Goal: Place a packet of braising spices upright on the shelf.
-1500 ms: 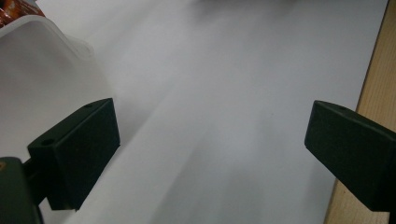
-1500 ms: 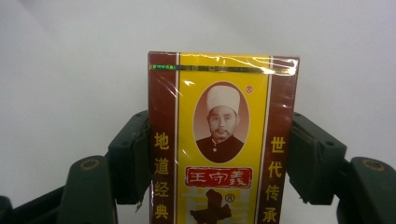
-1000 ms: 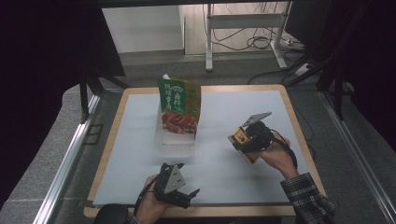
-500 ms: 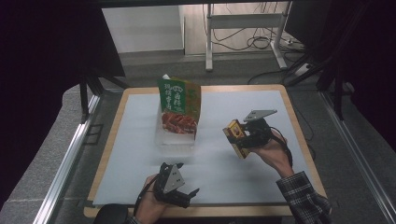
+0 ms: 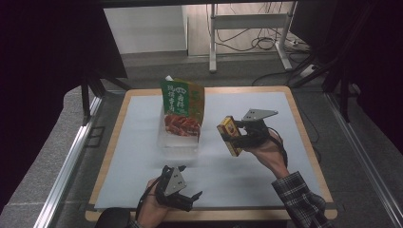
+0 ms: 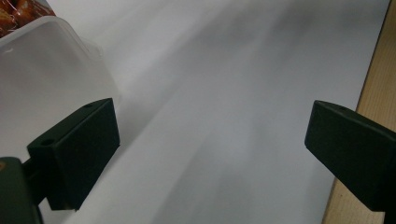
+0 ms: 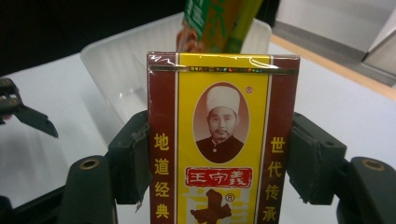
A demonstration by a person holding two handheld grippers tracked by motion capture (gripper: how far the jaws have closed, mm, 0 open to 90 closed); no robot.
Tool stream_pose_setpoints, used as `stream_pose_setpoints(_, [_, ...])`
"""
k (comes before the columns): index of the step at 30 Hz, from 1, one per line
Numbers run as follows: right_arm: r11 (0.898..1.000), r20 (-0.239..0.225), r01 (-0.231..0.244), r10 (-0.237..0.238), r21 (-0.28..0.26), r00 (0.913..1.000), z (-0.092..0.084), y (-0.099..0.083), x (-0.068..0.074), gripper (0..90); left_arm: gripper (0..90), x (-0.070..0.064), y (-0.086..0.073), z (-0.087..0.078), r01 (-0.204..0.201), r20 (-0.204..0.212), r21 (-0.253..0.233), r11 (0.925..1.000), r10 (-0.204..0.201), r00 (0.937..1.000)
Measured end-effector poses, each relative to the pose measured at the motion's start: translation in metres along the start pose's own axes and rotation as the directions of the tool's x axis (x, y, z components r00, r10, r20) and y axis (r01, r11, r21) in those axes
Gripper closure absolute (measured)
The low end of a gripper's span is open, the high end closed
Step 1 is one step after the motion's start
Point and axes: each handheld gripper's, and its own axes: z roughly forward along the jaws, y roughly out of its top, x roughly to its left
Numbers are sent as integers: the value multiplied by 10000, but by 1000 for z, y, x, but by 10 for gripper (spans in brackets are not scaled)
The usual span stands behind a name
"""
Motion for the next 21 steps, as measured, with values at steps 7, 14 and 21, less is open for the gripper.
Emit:
stream_pose_setpoints(7, [9987, -236, 179, -191, -476, 9995, 9, 8, 6, 316, 24, -2, 1, 0, -19, 3, 17, 10000, 19, 10000])
stream_pose_setpoints(14, [9949, -437, 292, -336, -970, 9985, 19, 14, 11, 317, 23, -1, 0, -1, 55, -13, 7, 10000, -55, 10000])
stream_pose_setpoints(21, [9904, -724, 210, -311, -1365, 9969, 31, 20, 14, 316, 22, -3, -1, -3, 106, 35, 53, 9999, -106, 9999])
